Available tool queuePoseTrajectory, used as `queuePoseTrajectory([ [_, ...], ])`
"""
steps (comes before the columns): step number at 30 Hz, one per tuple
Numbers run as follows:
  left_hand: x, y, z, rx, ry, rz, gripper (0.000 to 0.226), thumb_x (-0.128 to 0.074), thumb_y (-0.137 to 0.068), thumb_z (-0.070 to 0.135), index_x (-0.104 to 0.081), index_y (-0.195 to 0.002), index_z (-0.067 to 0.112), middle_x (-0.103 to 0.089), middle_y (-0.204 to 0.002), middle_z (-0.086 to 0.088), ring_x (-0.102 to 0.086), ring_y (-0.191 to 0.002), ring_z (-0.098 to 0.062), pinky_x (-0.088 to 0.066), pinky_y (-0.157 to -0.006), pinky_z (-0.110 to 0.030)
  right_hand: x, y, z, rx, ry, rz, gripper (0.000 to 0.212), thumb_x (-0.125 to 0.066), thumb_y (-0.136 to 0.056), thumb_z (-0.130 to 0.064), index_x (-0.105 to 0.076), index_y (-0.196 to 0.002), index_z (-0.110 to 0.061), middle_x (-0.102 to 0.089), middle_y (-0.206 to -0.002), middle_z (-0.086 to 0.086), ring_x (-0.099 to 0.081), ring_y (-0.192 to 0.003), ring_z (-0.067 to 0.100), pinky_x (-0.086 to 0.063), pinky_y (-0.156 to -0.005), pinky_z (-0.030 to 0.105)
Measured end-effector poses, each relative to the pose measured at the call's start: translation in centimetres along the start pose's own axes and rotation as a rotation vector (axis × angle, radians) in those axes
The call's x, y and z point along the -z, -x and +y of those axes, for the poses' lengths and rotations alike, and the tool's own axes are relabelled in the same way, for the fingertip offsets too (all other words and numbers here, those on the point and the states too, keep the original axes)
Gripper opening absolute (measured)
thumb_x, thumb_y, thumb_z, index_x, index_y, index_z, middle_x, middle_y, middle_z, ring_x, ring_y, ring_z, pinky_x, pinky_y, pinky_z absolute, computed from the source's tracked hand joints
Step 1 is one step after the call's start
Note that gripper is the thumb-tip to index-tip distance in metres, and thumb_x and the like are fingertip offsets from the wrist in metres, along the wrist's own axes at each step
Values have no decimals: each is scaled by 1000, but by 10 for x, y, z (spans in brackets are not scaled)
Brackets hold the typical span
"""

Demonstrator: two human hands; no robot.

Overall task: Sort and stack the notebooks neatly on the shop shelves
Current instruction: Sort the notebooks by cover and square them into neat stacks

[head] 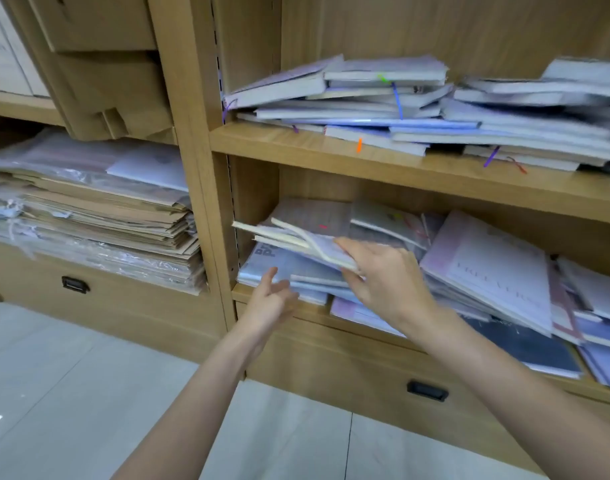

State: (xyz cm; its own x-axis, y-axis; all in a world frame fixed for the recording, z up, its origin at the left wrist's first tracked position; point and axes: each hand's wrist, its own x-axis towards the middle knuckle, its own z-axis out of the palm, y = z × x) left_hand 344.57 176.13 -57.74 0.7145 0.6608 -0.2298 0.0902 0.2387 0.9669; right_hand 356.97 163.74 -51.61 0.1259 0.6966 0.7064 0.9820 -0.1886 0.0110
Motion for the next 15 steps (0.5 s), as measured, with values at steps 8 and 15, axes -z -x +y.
queuePoseTrajectory([
  [8,-15,64,37,-140,465,-247,85,-61,-82,12,-13,-143,47,-58,-127,2,-68,-91,-22,-55,-69,-38,82,-2,-44,-650,-840,145,21,-75,-75,-9,-59,-63,-13,-64,-66,8,-59,-62,20,-50,-60,44],
  [15,-33,57,127,-497,440,-133,88,-56,-86,0,-9,-141,51,-46,-138,20,-54,-120,-15,-46,-93,-50,137,-32,-16,-810,-1482,288,57,-76,-66,-12,-53,-118,-17,-69,-105,5,-67,-86,17,-55,-68,33],
])
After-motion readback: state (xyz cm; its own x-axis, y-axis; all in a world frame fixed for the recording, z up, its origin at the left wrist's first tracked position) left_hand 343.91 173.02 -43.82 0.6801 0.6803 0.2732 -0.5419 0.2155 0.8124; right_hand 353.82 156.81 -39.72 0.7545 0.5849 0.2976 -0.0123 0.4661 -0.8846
